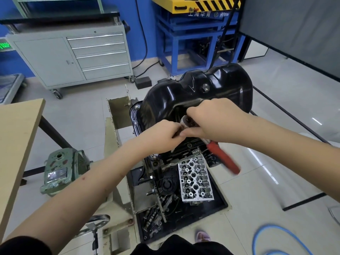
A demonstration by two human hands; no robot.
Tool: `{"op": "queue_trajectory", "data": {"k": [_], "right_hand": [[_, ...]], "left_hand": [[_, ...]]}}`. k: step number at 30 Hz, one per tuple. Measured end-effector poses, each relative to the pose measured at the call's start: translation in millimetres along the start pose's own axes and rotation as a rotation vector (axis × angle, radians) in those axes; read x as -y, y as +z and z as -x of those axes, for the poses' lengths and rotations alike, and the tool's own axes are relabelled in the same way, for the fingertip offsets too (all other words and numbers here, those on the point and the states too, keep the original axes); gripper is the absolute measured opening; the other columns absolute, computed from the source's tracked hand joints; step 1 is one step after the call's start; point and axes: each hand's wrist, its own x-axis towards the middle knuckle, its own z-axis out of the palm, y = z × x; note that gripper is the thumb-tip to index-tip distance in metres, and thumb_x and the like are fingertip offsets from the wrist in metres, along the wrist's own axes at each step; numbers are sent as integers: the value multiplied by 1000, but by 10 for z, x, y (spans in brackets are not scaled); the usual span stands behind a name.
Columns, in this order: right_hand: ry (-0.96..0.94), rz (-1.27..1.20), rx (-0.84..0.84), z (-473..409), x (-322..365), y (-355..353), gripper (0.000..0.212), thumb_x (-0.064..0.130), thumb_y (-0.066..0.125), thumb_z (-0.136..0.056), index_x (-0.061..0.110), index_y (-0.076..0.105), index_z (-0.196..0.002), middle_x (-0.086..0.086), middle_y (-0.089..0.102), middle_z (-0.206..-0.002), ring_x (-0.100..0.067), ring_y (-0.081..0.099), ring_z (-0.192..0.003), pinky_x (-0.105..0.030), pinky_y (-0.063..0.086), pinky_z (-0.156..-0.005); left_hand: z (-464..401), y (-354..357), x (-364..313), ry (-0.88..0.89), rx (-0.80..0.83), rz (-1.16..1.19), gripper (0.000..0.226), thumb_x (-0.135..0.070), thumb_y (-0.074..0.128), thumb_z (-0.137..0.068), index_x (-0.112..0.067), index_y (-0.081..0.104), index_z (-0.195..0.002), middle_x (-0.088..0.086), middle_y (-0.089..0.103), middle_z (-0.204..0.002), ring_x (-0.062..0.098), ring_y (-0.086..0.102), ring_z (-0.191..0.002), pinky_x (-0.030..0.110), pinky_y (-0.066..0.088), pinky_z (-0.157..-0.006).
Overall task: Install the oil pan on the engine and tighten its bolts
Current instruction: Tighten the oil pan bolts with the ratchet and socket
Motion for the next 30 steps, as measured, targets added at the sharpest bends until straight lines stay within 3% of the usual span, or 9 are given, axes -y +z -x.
{"op": "queue_trajectory", "data": {"k": [3, 6, 8, 11, 13, 21, 24, 27, 30], "right_hand": [[43, -6, -38, 15, 36, 37, 39, 54, 42, -89, 16, 42, -78, 6, 36, -65, -14, 38, -60, -26, 21, -48], [-70, 77, -114, 21, 23, 103, 26, 33, 44, -94, 21, 45, -118, 3, 55, -98, -20, 54, -93, -25, 28, -65], [-129, 135, -118, 30, 11, 118, 30, 25, 45, -94, 23, 43, -124, 4, 54, -108, -19, 53, -103, -24, 27, -71], [-94, 162, -110, 31, 60, 93, 27, 39, 38, -96, 16, 47, -107, 3, 54, -85, -19, 53, -76, -23, 29, -60], [6, 108, -47, 20, 112, 36, 39, 54, 37, -91, 16, 41, -88, 3, 38, -63, -15, 35, -54, -25, 19, -46], [-170, 139, -95, 2, 86, 85, 31, 20, 43, -94, 24, 43, -125, 3, 51, -109, -19, 48, -108, -27, 31, -79], [-161, 171, -102, -1, 93, 56, 25, 37, 42, -95, 19, 49, -110, 4, 53, -90, -19, 55, -90, -25, 32, -69], [10, 117, -37, 4, 135, -8, 40, 57, 37, -89, 18, 41, -85, 3, 35, -62, -15, 32, -55, -24, 17, -46], [6, 80, -47, 6, 144, 44, 33, 48, 39, -93, 16, 44, -97, 1, 44, -73, -19, 44, -67, -26, 24, -48]], "left_hand": [[-13, 5, -20, 4, -23, -22, 40, -19, 42, -94, -22, 32, -55, -4, 38, -49, 9, 36, -45, 23, 29, -48], [-28, -11, 0, 2, 8, 7, 46, -21, 41, -96, -17, 36, -50, -6, 38, -43, 8, 35, -39, 17, 30, -43], [-24, -14, 23, 10, 19, 23, 47, -24, 40, -97, -17, 36, -50, -7, 37, -43, 9, 35, -38, 16, 31, -44], [-2, -9, 44, 16, 6, 36, 41, -23, 41, -95, -22, 35, -54, -9, 37, -45, 7, 36, -40, 15, 32, -44], [10, -8, 50, 14, -8, 40, 38, -18, 43, -92, -28, 34, -57, -11, 39, -46, 2, 43, -41, 9, 34, -46], [2, 45, 78, 44, -66, 39, 48, -20, 43, -95, -20, 32, -48, -8, 32, -37, 6, 41, -38, 10, 33, -46], [28, 18, 63, 62, -56, 42, 43, -22, 43, -95, -25, 31, -54, -10, 35, -45, 7, 34, -40, 12, 33, -47], [48, -13, 51, 57, -69, 32, 40, -17, 46, -92, -34, 32, -58, -13, 40, -50, 2, 42, -45, 10, 34, -46], [24, -24, 29, 45, -49, -17, 43, -14, 45, -91, -23, 31, -52, -6, 35, -47, 7, 33, -44, 16, 28, -43]]}}
